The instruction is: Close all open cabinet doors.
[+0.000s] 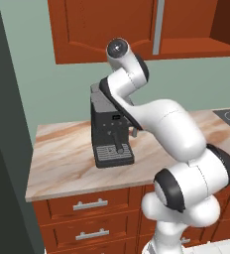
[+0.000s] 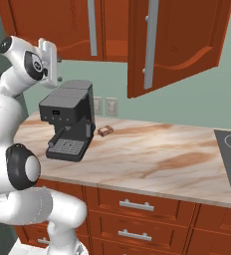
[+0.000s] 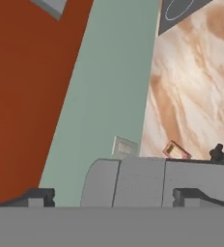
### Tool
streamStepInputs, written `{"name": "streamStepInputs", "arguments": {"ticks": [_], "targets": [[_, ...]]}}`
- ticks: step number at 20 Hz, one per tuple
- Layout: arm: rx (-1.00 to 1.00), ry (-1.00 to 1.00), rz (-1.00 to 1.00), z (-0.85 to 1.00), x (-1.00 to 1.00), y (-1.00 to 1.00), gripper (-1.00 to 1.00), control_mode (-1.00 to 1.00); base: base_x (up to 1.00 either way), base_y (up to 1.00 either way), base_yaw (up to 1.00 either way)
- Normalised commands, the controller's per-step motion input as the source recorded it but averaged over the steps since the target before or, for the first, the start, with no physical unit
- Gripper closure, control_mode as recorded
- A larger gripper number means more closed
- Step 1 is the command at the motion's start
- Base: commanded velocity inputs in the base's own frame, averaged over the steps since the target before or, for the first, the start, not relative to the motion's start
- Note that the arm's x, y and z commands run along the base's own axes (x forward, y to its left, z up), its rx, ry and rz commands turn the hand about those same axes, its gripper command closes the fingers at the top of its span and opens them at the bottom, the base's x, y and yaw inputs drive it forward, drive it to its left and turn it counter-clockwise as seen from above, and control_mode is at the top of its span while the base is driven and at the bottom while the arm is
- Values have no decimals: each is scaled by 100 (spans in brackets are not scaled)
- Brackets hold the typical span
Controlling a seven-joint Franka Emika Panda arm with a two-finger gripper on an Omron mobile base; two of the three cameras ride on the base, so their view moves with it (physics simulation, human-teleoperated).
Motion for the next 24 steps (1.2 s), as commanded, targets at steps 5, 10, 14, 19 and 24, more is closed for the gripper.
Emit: {"name": "streamStepInputs", "arguments": {"ticks": [5, 10, 14, 19, 24], "targets": [[-2, 0, 0, -5, -68, 0, -100, -100, 0, 0, 0], [-2, 0, 0, -2, -65, -6, -100, -100, 0, 0, 0], [0, 1, -4, 4, -60, -18, -100, -100, 0, 0, 0], [0, 20, -10, 13, -44, -28, -100, -100, 0, 0, 0], [1, 1, -7, 16, -59, -33, -100, -100, 0, 0, 0]]}}
